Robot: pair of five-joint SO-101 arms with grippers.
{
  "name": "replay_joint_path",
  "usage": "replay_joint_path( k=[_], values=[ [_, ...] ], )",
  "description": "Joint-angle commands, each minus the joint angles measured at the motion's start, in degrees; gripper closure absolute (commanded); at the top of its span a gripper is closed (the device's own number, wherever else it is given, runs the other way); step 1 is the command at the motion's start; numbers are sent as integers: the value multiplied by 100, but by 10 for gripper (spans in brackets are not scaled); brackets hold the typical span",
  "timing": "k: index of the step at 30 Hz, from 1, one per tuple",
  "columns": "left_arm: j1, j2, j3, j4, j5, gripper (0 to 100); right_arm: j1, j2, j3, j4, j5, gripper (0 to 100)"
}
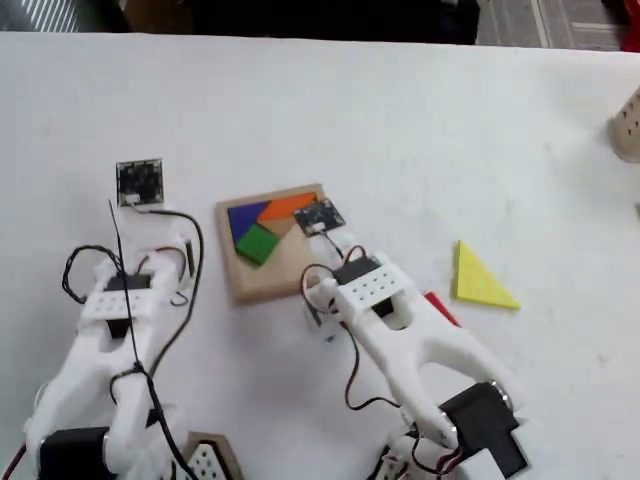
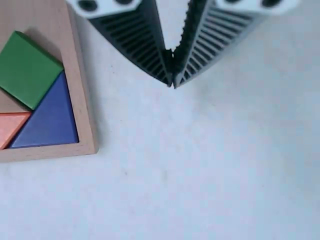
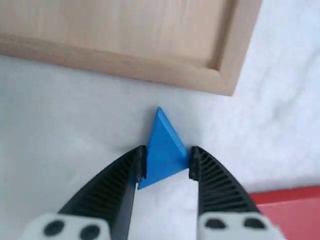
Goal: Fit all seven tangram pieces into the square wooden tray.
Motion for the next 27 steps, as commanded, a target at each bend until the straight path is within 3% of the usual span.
replay_joint_path(
  k=[1, 8, 24, 27],
  values=[
    [-40, 4, -123, -123, -70, 976, 479, -57, -255, 233, 141, 939],
    [-40, 4, -123, -123, -70, 976, 840, -57, -527, 760, 334, 940],
    [-40, 4, -105, -290, -70, 976, 769, -1244, -563, 1042, 536, 940],
    [-40, 4, -97, -316, -70, 976, 444, -1200, -835, 945, 527, 940]
  ],
)
